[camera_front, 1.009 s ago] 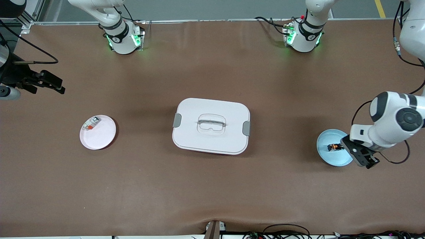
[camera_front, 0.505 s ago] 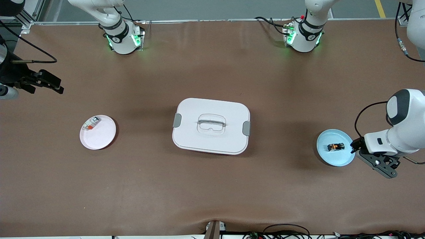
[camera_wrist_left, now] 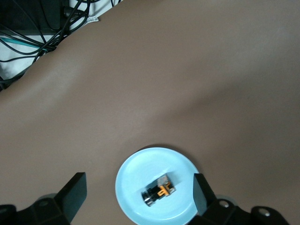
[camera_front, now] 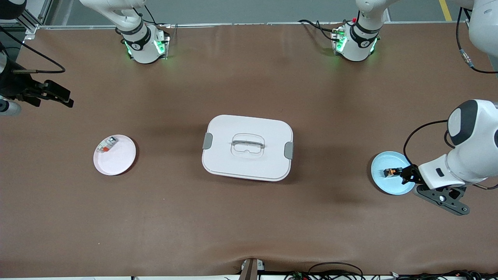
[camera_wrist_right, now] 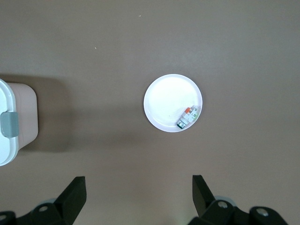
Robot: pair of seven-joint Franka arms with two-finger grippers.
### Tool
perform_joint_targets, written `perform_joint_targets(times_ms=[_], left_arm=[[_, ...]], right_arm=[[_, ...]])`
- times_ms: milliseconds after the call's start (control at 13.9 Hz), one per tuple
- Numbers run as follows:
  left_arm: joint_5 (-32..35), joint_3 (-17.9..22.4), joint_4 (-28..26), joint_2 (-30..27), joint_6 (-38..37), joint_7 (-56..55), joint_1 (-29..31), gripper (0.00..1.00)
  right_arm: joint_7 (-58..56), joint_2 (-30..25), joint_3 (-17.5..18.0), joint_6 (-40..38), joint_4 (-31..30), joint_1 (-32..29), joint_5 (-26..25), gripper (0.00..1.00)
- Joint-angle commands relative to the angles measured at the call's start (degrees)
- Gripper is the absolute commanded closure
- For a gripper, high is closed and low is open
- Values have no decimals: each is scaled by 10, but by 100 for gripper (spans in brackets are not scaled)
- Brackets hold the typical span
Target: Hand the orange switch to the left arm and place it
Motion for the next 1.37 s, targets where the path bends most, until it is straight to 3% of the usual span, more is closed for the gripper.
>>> perform_joint_targets(times_ms=[0,505,793,937,1154,1298], left_arm=[[-7,1,17,-4,-37,-95,-31,0],[-7,-3,16,-41,-79,-257,-69,0],[-22,8,11,-88,-101,-282,-88,0],[-63,60,10,-124,-128,-279,-121,0],[-150,221,1,-196,-159,-267,-221,0],[-208,301,-14,-242,-196,-254,-269,0]], right_arm=[[7,-1,6,-9,6,-9,-8,0],[6,0,7,-9,7,-8,-8,0],[5,0,7,-9,7,-8,-8,0],[6,0,7,-9,7,-7,-8,0],[5,0,8,-20,7,-6,-8,0],[5,0,7,-26,8,-8,-8,0]])
